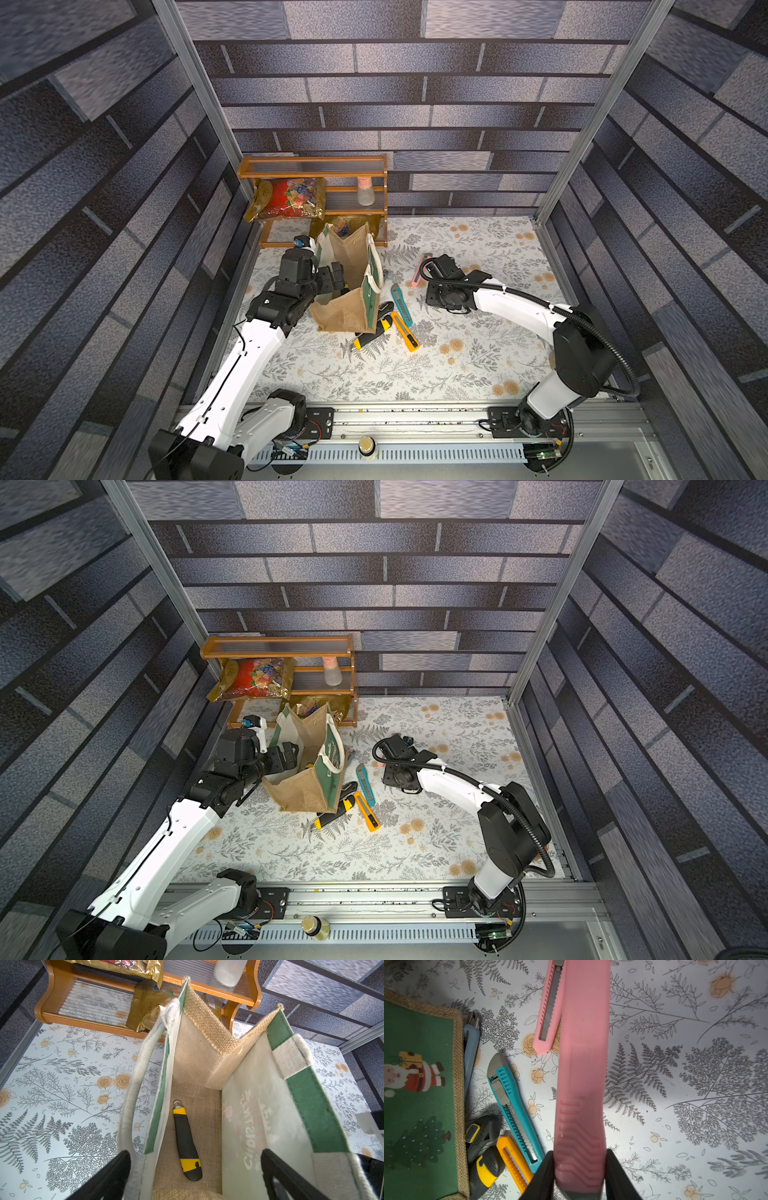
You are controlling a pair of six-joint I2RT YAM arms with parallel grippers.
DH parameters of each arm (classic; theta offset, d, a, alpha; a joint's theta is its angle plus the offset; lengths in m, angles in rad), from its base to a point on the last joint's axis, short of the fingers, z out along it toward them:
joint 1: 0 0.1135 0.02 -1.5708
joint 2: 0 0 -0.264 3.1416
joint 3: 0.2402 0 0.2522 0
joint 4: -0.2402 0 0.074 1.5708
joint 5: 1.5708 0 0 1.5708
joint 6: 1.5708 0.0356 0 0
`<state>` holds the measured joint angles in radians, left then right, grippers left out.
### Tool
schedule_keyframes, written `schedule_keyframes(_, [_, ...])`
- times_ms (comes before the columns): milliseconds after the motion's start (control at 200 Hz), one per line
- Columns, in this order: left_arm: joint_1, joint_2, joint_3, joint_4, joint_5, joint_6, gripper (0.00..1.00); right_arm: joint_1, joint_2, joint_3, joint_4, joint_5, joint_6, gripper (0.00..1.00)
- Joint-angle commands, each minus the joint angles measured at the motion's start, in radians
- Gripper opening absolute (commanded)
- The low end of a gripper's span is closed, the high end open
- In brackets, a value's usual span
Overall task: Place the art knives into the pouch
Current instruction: Place the utility knife in the pouch.
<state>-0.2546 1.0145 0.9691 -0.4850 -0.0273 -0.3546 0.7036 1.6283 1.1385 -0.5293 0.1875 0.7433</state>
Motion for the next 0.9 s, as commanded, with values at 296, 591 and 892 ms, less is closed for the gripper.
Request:
schedule_keyframes(296, [-0.001, -0.003, -0.011, 0.005, -0.005, 0.008, 1.00, 0.038, -0.054, 0.111, -0.072, 0.080, -0.022, 0.18])
schedule_keyframes(591, [0.002, -0.001, -0.016, 0.008, -0.002, 0.006, 1.00, 0.070, -0.049, 0.211, -0.097, 0.108, -0.044, 0.16])
schedule_keyframes(892, [0.005, -0.005, -0.013, 0.004, -0.002, 0.006, 1.00, 0.110, -0.029, 0.333, -0.078, 0.098, -0.082, 0.16])
